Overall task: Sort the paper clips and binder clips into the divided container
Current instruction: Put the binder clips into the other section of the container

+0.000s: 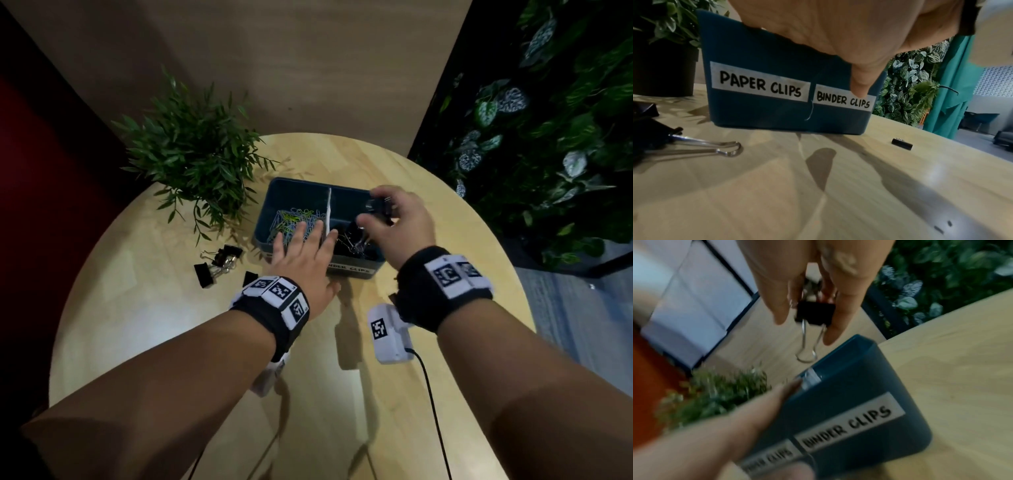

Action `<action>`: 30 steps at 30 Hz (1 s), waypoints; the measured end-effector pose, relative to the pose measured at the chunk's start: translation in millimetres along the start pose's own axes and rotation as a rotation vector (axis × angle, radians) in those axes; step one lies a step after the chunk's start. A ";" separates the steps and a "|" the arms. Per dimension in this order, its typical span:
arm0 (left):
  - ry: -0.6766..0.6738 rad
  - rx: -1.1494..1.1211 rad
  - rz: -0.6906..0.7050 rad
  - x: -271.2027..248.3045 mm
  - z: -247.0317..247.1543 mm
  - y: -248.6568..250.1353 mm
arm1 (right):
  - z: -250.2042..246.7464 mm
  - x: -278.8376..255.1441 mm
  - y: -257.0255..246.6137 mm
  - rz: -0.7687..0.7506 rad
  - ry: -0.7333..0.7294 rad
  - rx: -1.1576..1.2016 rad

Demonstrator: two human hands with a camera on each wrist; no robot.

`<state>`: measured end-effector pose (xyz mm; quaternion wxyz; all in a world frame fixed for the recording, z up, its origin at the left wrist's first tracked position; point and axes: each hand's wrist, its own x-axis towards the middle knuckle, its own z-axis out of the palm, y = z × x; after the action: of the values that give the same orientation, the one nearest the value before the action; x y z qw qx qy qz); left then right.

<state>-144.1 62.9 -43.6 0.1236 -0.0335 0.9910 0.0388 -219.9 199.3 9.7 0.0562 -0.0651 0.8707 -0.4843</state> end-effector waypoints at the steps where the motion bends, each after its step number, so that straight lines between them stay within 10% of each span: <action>1: -0.010 -0.016 0.010 -0.9 -2.4 -1.0 | 7.0 -2.2 -0.9 -0.012 -0.085 -0.157; 7: 0.192 -0.235 -0.035 -22.4 -12.8 -52.2 | -3.5 -18.7 44.4 0.207 0.174 -0.326; 11: 0.120 -0.194 -0.332 -33.3 -4.5 -113.8 | 11.0 -43.3 83.8 0.481 -0.209 -0.521; 17: -0.167 -0.208 -0.316 -29.7 12.4 -150.8 | 60.6 -65.0 59.4 0.297 -0.469 -0.796; 30: -0.269 -0.271 -0.219 -9.5 13.9 -150.1 | 187.2 -53.8 -37.2 -0.034 -0.754 -0.794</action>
<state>-120.2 -84.7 -65.0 0.2526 -0.1515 0.9418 0.1619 -134.6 32.3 -55.0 0.3275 -0.2641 0.9050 -0.0622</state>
